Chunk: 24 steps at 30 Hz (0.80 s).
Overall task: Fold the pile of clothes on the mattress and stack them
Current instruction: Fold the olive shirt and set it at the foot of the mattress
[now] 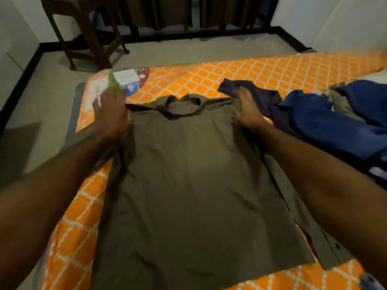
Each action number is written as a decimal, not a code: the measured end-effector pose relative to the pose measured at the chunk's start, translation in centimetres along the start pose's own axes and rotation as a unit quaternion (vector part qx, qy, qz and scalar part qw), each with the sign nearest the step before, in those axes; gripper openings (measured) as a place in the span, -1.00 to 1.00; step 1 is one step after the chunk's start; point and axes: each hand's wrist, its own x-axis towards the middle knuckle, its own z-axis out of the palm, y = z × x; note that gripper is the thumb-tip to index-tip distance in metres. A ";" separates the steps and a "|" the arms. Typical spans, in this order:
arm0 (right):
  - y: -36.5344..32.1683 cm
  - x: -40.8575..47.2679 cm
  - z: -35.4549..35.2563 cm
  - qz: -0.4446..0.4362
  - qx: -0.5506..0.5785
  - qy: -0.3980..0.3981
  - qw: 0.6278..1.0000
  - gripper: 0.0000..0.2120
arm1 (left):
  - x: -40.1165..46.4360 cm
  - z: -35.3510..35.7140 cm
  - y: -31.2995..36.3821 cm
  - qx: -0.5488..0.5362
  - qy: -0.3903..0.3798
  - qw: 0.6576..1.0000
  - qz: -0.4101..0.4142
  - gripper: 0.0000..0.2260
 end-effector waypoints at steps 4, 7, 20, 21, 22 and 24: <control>0.0 -8.4 5.1 -0.075 -0.080 -0.087 0.990 -0.47 | -7.5 3.6 0.5 0.011 -0.081 0.995 0.059 -0.53; -1.7 -15.6 7.5 -0.105 -0.135 -0.122 0.978 -0.41 | -14.9 4.3 0.0 0.007 -0.139 0.986 0.096 -0.48; -0.4 -33.1 -1.0 0.306 -0.064 -0.082 0.946 -0.27 | -34.8 -3.8 0.2 -0.201 -0.121 0.943 -0.238 -0.37; -0.2 -33.8 -1.3 0.336 -0.015 -0.064 0.940 -0.27 | -34.9 -4.5 0.4 -0.248 -0.119 0.922 -0.272 -0.40; 0.4 -34.4 -1.8 0.356 0.030 -0.054 0.933 -0.32 | -35.1 -5.0 0.5 -0.270 -0.132 0.910 -0.284 -0.47; 0.8 -34.9 -2.0 0.371 0.121 -0.033 0.920 -0.65 | -34.9 -5.5 0.0 -0.274 -0.168 0.901 -0.291 -0.62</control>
